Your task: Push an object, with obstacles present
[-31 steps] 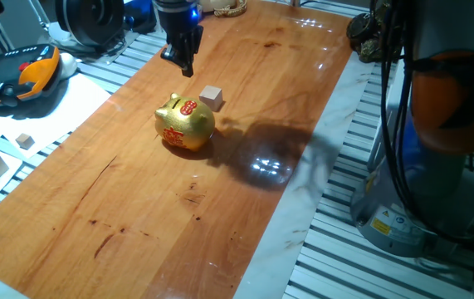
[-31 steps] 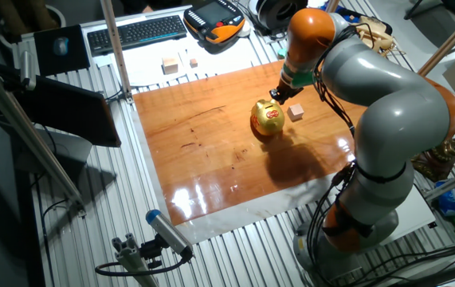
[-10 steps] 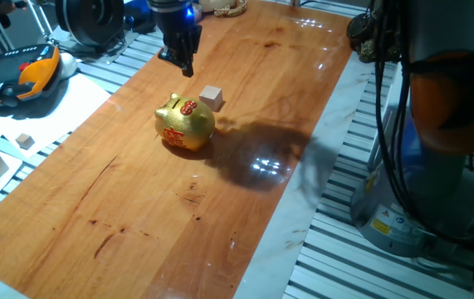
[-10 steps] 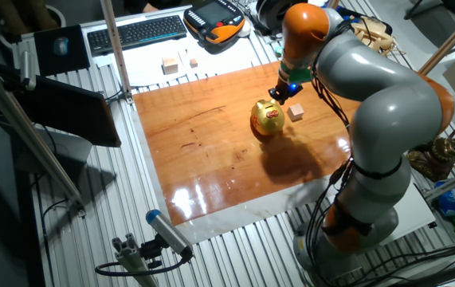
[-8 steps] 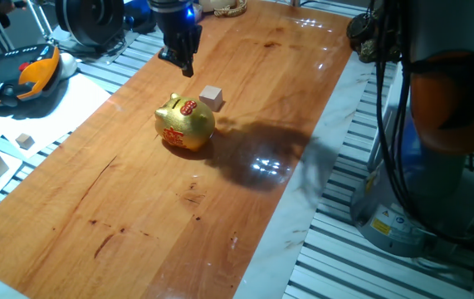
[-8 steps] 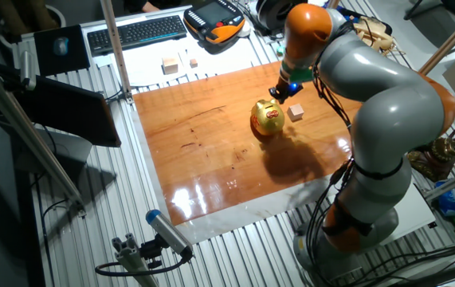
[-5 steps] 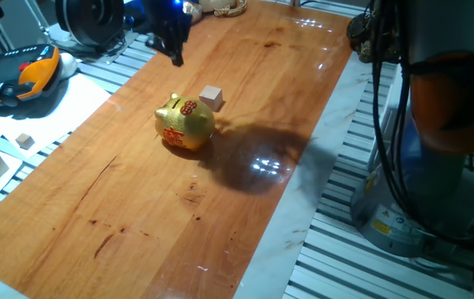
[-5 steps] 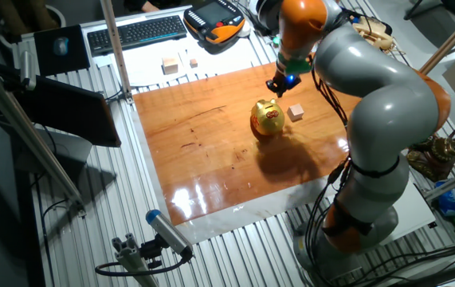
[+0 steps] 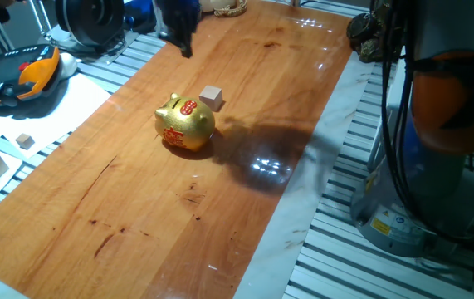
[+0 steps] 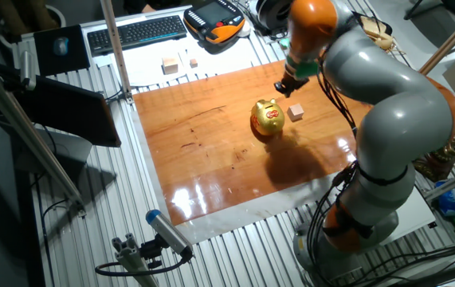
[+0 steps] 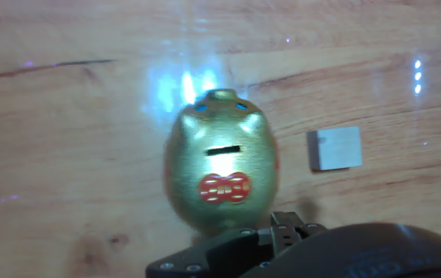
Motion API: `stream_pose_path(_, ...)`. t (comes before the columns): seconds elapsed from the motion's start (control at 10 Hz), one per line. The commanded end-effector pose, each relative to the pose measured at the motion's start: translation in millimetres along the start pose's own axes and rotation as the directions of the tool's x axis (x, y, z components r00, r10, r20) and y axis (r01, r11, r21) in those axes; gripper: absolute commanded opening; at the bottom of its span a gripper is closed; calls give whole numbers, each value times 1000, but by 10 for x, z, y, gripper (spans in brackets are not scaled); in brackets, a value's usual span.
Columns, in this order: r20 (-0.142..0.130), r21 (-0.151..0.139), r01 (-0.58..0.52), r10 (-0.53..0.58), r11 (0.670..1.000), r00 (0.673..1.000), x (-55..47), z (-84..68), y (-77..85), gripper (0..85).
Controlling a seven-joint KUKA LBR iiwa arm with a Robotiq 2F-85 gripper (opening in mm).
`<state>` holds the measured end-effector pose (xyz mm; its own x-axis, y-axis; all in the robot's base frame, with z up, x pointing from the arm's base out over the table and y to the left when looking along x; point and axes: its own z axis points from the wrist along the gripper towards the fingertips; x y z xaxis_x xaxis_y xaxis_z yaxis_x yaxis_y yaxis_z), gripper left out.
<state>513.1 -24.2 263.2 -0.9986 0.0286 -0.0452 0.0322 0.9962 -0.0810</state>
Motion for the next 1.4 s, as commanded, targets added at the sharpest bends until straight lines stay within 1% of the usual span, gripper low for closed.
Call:
stream_pose_path(0.0,0,6,1,-1,1000,1000,25,278,-37,0)
stream_pose_path(0.1,-7,10,1,-1,1000,1000,39,360,-89,0)
stream_pose_path(0.2,-19,5,4,-4,1000,1000,39,427,-127,0)
stream_pose_path(0.3,-37,1,4,-3,1000,999,31,518,-169,0)
stream_pose_path(0.4,-45,2,0,0,1000,999,26,606,-215,0)
stream_pose_path(0.5,-45,-6,-8,7,1000,999,24,690,-258,0)
stream_pose_path(0.7,-53,-8,-18,18,1000,998,40,809,-316,0)
stream_pose_path(0.8,-57,-20,-20,19,1000,998,61,880,-359,0)
stream_pose_path(0.9,-55,-35,-21,19,999,998,87,960,-404,0)
stream_pose_path(1.1,-46,-43,-18,16,999,999,126,1126,-476,0)
stream_pose_path(1.3,-44,-47,-11,9,999,999,137,1212,-525,0)
